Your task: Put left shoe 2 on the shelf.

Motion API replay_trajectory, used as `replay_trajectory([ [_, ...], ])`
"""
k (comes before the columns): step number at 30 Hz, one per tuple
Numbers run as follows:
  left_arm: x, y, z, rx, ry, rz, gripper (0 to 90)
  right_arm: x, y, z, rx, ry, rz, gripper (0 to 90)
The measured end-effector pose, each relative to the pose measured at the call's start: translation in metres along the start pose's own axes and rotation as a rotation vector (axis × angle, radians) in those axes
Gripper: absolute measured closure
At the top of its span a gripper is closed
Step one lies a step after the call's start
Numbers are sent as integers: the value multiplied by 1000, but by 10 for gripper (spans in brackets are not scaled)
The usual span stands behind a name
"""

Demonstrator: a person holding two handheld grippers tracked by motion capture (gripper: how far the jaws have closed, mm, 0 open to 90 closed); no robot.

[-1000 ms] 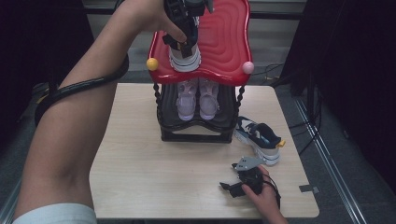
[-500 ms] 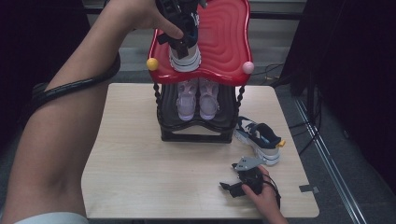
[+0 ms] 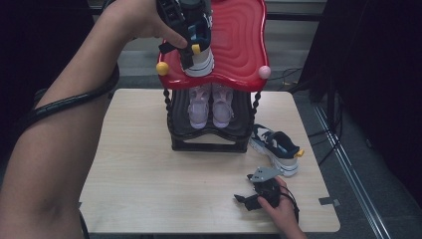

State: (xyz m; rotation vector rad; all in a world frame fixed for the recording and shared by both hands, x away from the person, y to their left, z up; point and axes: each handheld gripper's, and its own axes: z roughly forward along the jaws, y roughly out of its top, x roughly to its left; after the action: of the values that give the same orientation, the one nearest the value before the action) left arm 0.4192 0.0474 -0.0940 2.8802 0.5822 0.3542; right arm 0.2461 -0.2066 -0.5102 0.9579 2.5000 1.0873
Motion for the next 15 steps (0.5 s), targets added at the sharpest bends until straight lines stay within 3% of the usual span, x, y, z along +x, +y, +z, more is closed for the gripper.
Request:
replay_trajectory([
  [15, -3, -20, 12, 11, -23, -33, 225, 0, 0, 0, -2, -1, 1, 135],
])
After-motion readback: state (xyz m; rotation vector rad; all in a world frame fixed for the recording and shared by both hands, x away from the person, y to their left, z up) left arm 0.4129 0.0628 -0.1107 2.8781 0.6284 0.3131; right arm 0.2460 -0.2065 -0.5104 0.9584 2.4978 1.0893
